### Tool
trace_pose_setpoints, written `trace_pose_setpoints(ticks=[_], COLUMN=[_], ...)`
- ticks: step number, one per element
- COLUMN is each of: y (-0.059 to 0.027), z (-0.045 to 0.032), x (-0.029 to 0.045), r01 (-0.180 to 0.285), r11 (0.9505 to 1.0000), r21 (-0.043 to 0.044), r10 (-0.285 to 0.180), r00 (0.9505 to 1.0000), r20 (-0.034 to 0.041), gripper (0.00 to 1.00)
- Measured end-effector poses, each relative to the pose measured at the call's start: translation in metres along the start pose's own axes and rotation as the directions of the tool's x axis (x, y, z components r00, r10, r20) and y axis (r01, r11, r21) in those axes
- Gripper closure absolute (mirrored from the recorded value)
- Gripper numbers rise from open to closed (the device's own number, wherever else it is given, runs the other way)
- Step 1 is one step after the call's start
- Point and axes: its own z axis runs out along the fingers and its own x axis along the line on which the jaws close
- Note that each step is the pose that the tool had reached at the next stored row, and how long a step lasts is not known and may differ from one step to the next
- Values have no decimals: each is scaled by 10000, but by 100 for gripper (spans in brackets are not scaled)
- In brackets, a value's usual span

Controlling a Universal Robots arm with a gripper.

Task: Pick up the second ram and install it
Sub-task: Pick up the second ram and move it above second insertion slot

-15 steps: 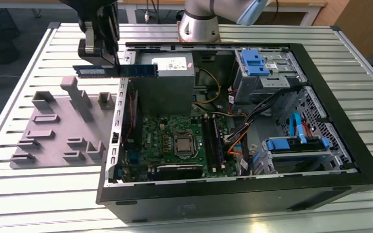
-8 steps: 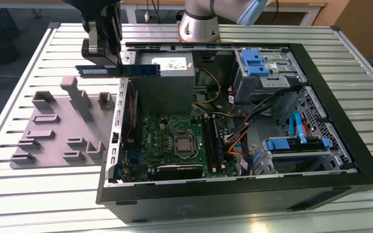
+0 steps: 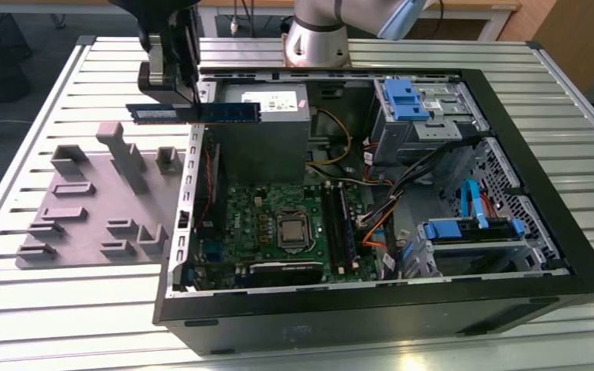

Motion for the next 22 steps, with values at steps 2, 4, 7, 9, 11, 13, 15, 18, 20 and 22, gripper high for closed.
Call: trace_pose_setpoints(ticks=[2, 4, 7, 9, 11, 13, 15, 18, 20, 22], y=[-14, -29, -54, -67, -77, -88, -99, -113, -122, -131], z=[-1, -1, -2, -2, -2, -2, -2, -3, -3, -3], x=[0, -1, -1, -1, -2, -2, -2, -3, -3, -3], r01=[0, 0, 0, 0, 0, 0, 0, 0, 1, 0], r11=[10000, 10000, 10000, 10000, 10000, 10000, 10000, 10000, 10000, 10000], r21=[-1, -2, -2, -1, -1, -1, -1, -1, -1, -1], r10=[0, 0, 0, 0, 0, 0, 0, 0, -1, 0], r00=[10000, 10000, 10000, 10000, 10000, 10000, 10000, 10000, 10000, 10000], r20=[-1, -2, -2, -1, -1, -1, -1, -2, -1, -1], gripper=[86, 86, 86, 86, 86, 86, 86, 86, 86, 86])
